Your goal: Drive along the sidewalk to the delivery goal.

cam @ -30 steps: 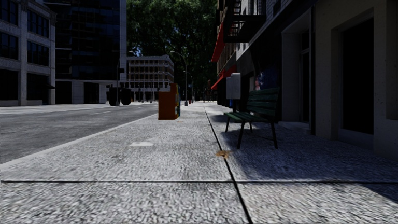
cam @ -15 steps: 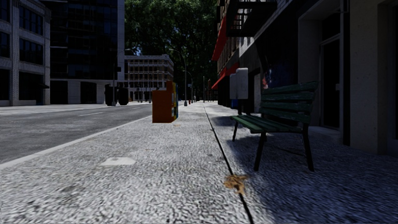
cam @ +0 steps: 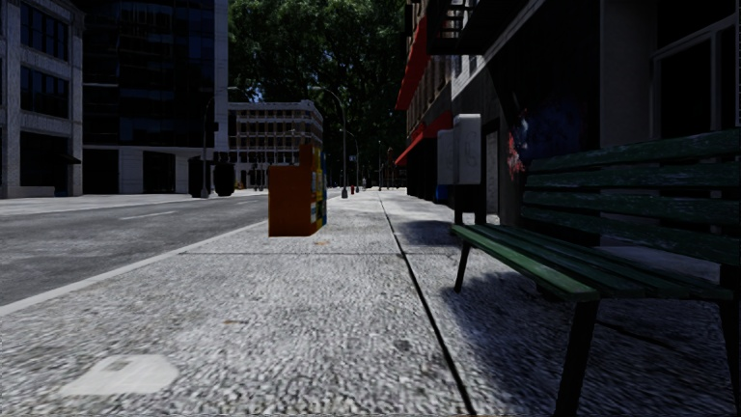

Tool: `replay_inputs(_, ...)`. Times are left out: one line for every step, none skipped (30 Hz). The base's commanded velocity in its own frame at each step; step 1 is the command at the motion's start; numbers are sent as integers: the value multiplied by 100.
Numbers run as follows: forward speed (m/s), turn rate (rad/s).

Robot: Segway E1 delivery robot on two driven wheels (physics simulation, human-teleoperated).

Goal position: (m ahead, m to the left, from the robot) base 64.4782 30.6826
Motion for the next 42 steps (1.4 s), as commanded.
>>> replay_inputs(200,0)
replay_inputs(200,0)
replay_inputs(200,0)
replay_inputs(200,0)
replay_inputs(200,0)
replay_inputs(200,0)
replay_inputs(200,0)
replay_inputs(200,0)
replay_inputs(200,0)
replay_inputs(200,0)
replay_inputs(200,0)
replay_inputs(200,0)
replay_inputs(200,0)
replay_inputs(200,0)
replay_inputs(200,0)
replay_inputs(200,0)
replay_inputs(200,0)
replay_inputs(200,0)
replay_inputs(200,0)
replay_inputs(200,0)
replay_inputs(200,0)
replay_inputs(200,0)
replay_inputs(200,0)
replay_inputs(200,0)
replay_inputs(200,0)
replay_inputs(200,0)
replay_inputs(200,0)
replay_inputs(200,0)
replay_inputs(200,0)
replay_inputs(200,0)
replay_inputs(200,0)
replay_inputs(200,0)
replay_inputs(200,0)
replay_inputs(200,0)
replay_inputs(200,0)
replay_inputs(200,0)
replay_inputs(200,0)
replay_inputs(200,0)
replay_inputs(200,0)
replay_inputs(200,0)
replay_inputs(200,0)
replay_inputs(200,0)
